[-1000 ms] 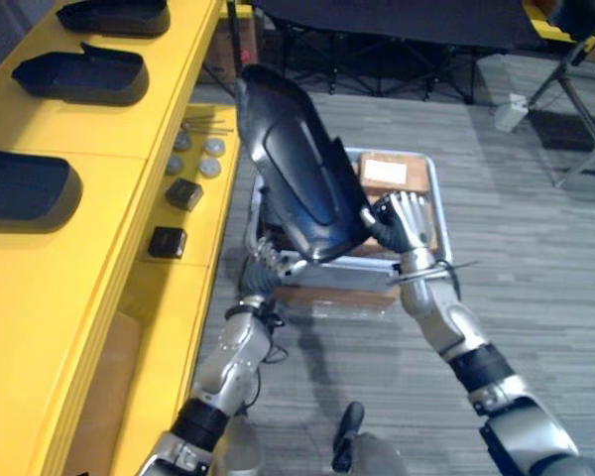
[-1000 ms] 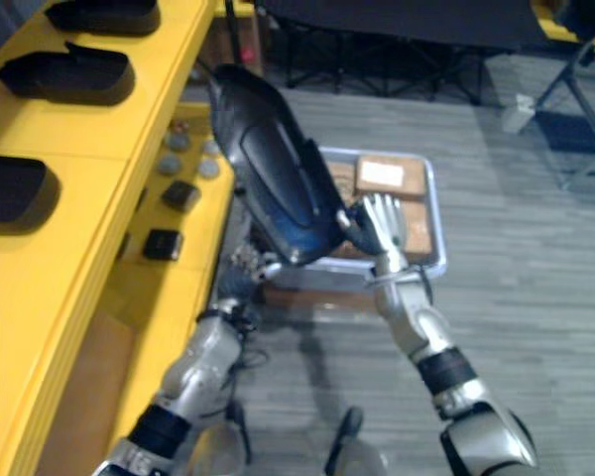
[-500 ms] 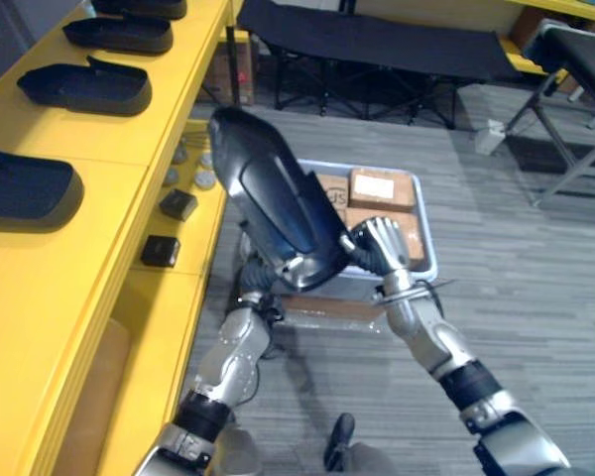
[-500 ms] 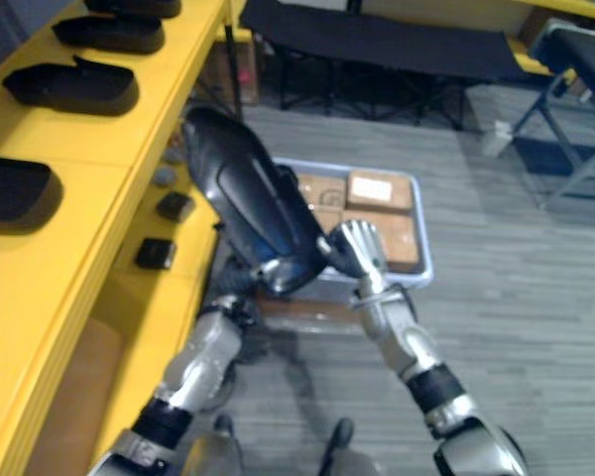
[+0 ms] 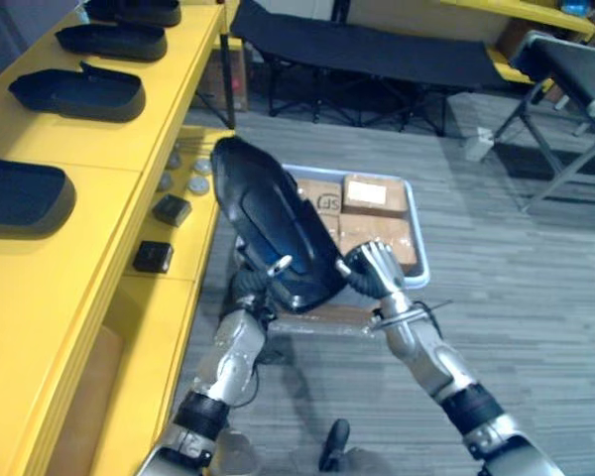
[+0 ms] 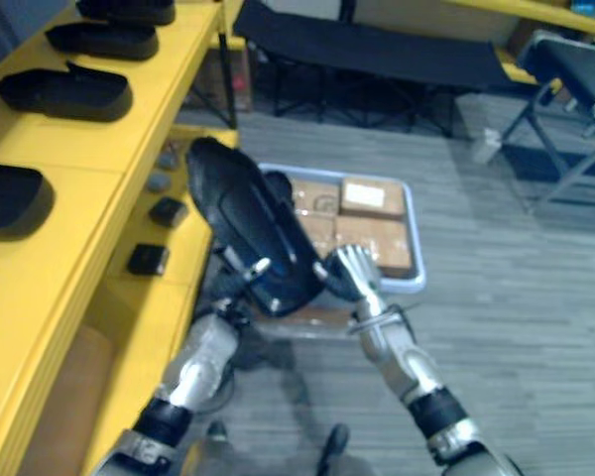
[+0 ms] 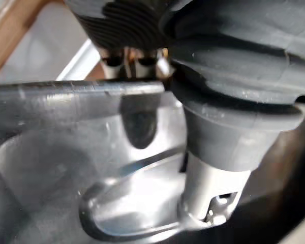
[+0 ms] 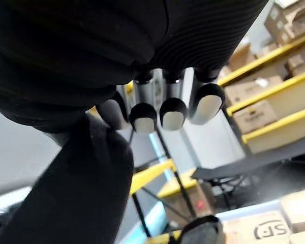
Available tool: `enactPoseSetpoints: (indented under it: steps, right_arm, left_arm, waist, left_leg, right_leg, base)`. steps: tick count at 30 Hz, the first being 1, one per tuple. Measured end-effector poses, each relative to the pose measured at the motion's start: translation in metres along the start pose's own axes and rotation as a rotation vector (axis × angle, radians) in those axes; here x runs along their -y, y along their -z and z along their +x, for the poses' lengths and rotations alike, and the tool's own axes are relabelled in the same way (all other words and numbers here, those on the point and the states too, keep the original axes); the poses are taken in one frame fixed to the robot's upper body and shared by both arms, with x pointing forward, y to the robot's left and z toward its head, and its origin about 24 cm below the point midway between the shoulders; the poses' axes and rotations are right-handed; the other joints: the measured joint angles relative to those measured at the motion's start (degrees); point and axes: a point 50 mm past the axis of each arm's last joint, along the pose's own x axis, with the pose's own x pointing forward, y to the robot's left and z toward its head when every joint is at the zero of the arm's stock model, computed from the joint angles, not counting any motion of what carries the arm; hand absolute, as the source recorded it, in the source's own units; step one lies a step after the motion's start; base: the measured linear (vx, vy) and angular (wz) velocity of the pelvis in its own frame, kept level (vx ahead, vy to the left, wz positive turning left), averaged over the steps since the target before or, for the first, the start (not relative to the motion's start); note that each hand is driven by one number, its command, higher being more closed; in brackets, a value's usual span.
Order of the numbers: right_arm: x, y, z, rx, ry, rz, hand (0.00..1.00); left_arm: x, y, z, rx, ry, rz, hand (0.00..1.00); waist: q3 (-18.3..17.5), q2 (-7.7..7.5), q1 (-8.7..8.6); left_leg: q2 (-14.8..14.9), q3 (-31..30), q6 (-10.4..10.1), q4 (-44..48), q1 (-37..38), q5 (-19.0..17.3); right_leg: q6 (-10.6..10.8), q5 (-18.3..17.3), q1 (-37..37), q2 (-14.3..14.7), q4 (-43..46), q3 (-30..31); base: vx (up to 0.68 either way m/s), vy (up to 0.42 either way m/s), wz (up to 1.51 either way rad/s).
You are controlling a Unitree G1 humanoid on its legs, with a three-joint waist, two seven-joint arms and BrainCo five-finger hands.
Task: Walk over and take plastic housings, then place them on the shelf
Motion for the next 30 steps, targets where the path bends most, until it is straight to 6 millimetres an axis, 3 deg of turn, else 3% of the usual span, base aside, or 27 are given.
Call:
enactPoseSetpoints:
  steps: [11,12,18,20,24,30]
  right_arm:
    - [0.001,-0.01,-0.003,0.033,0.046,0.04,1.0]
    - [0.001,-0.01,-0.004,0.031,0.049,0.041,0.0]
    - [-0.004,-0.022,-0.01,0.086,0.043,0.101,0.0]
    - [-0.003,-0.028,-0.013,0.122,0.073,0.14,0.0]
    - [-0.005,-0.029,-0.018,0.107,0.086,0.198,0.0]
    - [0.007,-0.038,-0.011,0.088,0.206,0.366,0.0]
  left_arm:
    - [-0.003,0.001,-0.001,-0.002,0.052,-0.067,1.0]
    - [-0.003,0.001,-0.001,-0.004,0.052,-0.067,1.0]
    - [-0.015,0.013,-0.012,-0.035,0.05,-0.107,1.0]
    - [-0.016,0.017,-0.02,-0.039,0.072,-0.116,1.0]
    - [-0.015,0.016,-0.027,0.007,0.075,0.047,1.0]
    - [-0.015,0.013,-0.03,0.076,0.023,0.243,1.0]
  waist:
    - [-0.01,0.0,-0.08]
    - [-0.02,0.02,-0.11]
    - [-1.38,1.09,-0.57]
    - [-2.27,2.56,-0.53]
    - [-3.76,4.29,-0.61]
    - [-4.21,4.28,-0.89]
  left_leg:
    - [0.12,0.29,-0.01,0.83,0.1,-0.5]
    - [0.12,0.33,-0.01,0.82,0.17,-0.5]
    - [0.01,0.82,-0.13,0.66,1.35,-0.92]
    - [-0.2,1.41,-0.08,0.25,1.97,-0.98]
    - [-0.4,1.75,-0.07,-0.24,2.49,-0.95]
    - [-0.85,2.03,-0.12,-1.74,4.04,-0.63]
  right_leg:
    - [0.0,0.0,0.11,-0.08,-0.08,0.34]
    - [0.01,0.01,0.15,-0.09,-0.12,0.43]
    - [0.11,0.12,1.15,-0.13,-0.91,0.91]
    - [0.12,0.12,1.25,-0.18,-0.94,1.03]
    - [0.17,0.15,1.46,-0.37,-1.04,1.11]
    - [0.23,0.1,2.18,-0.48,-1.3,1.26]
  base:
    - [-0.01,0.02,-0.02]
    - [0.0,0.0,0.0]
    - [0.0,0.02,-0.05]
    - [0.01,0.014,-0.08]
    - [0.0,0.006,-0.01]
    - [-0.01,0.007,-0.02]
